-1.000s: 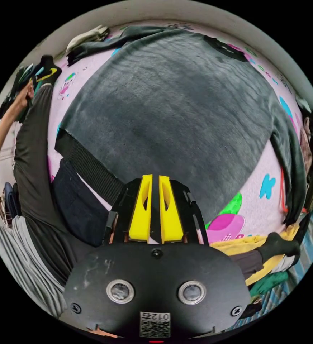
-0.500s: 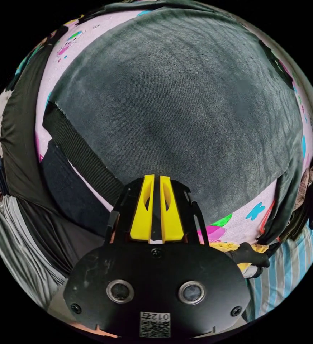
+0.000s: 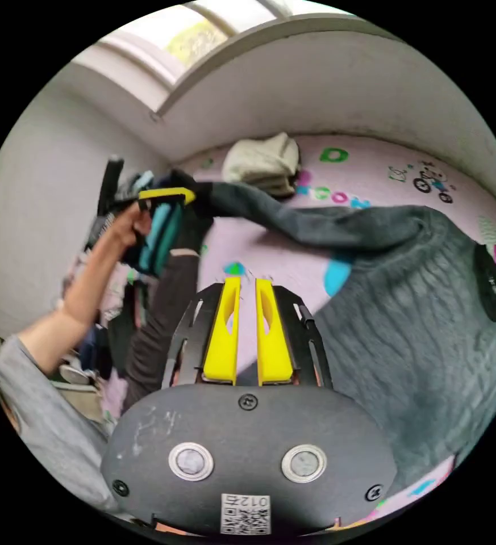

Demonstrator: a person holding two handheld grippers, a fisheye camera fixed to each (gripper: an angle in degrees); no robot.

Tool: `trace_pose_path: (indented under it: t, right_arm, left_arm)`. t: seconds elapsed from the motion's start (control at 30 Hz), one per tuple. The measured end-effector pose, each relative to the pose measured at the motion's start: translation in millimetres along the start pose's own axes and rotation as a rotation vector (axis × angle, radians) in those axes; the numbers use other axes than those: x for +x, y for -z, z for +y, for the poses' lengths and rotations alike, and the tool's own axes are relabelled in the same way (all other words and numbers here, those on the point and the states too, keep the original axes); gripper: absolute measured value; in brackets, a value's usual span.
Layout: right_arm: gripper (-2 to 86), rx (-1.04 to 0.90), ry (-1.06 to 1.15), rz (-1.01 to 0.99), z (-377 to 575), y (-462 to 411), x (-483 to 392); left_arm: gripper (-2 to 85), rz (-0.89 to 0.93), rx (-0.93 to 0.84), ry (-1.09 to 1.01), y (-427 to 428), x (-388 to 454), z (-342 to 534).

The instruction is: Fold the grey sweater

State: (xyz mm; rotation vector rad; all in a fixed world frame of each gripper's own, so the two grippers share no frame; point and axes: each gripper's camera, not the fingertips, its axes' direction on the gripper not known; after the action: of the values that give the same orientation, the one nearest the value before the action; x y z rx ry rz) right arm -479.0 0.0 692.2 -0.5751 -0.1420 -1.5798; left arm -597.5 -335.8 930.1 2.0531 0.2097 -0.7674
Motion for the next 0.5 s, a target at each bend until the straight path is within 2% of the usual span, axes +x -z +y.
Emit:
trace_pose_path:
  t: [0.07,0.13,0.23,0.37,0.5]
  right_arm:
    - [7.6,0.1,-0.101,-0.175,-21.8,10.2,3.8]
    - [8.2,0.123,-0.17,-0.257,-28.3,13.3,8.7]
    - [10.0,0.125,-0.329,-0.269,-23.7,10.8,31.3]
    - [10.2,0.233,-0.746,-0.401,23.5,5.7,108.9]
    - [10.6,0.333,-0.919,-0.429,49.5,7.8,144.3]
  left_arm:
    - [0.0,0.032,0.005,-0.047,20.8,4.4,6.1]
    - [0.0,0.083,0.031,-0.089,39.6,10.2,20.1]
    - [0.0,0.165,0.107,-0.152,50.9,16.9,42.8]
    - [0.0,0.186,0.144,-0.196,52.1,19.5,66.7]
    - [0.0,0.261,0.199,-0.22,53.5,12.5,86.1]
